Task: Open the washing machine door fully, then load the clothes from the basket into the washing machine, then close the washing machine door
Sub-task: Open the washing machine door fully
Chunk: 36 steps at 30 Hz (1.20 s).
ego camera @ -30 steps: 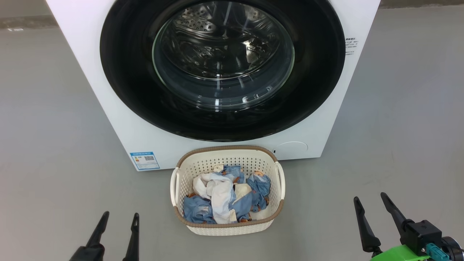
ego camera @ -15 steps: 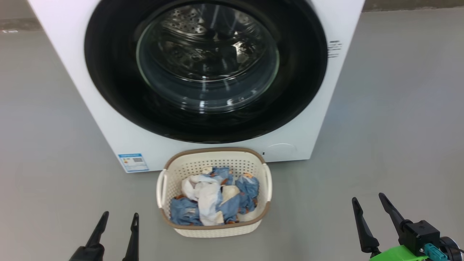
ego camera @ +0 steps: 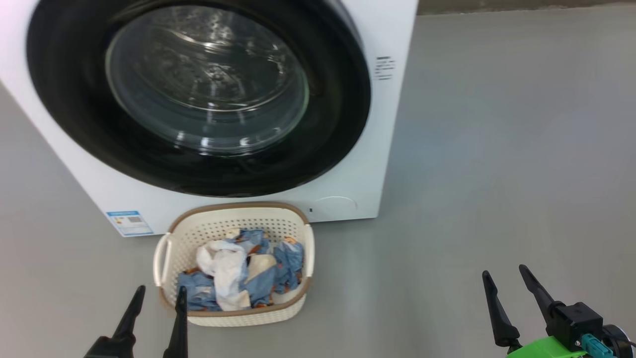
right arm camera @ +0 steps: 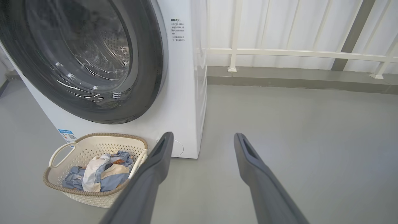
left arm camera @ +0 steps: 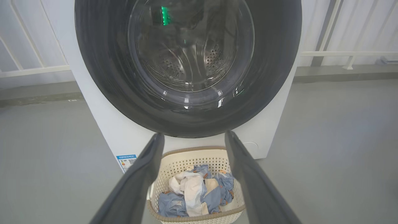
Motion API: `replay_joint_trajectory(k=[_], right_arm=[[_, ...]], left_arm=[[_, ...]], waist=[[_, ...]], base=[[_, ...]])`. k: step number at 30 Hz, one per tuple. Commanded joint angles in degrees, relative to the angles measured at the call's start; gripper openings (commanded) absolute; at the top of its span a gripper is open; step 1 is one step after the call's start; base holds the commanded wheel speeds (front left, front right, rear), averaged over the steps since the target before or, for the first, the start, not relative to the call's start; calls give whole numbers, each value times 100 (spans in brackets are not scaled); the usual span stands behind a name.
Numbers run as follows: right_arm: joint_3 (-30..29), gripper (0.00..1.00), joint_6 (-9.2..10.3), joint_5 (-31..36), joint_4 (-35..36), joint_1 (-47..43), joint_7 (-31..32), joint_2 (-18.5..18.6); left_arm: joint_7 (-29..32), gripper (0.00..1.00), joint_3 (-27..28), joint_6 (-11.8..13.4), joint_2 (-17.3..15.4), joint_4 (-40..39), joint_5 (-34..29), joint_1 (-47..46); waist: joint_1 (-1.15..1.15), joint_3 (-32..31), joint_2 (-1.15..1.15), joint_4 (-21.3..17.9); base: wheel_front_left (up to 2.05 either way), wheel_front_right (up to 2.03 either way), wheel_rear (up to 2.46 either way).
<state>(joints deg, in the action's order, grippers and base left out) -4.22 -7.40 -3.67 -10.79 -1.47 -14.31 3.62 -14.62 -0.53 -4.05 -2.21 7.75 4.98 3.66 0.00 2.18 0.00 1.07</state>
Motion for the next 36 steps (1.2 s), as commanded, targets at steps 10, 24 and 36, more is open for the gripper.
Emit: replay_joint_trajectory(k=[10, 24, 36], right_arm=[[194, 100, -9, -104, 174, 95, -69, 35], [175, 100, -9, -255, 402, 87, -69, -5], [219, 0, -9, -423, 518, 124, -69, 1]], left_arm=[[-38, 100, 168, 55, -67, -150, 6, -159], [-38, 100, 190, 65, -67, -127, 27, -147], [-38, 100, 198, 70, -67, -113, 71, -151]], waist=[[0, 46, 0, -20], [0, 30, 0, -18], [0, 58, 0, -11]], base=[[53, 53, -106], [1, 1, -2], [0, 0, 0]])
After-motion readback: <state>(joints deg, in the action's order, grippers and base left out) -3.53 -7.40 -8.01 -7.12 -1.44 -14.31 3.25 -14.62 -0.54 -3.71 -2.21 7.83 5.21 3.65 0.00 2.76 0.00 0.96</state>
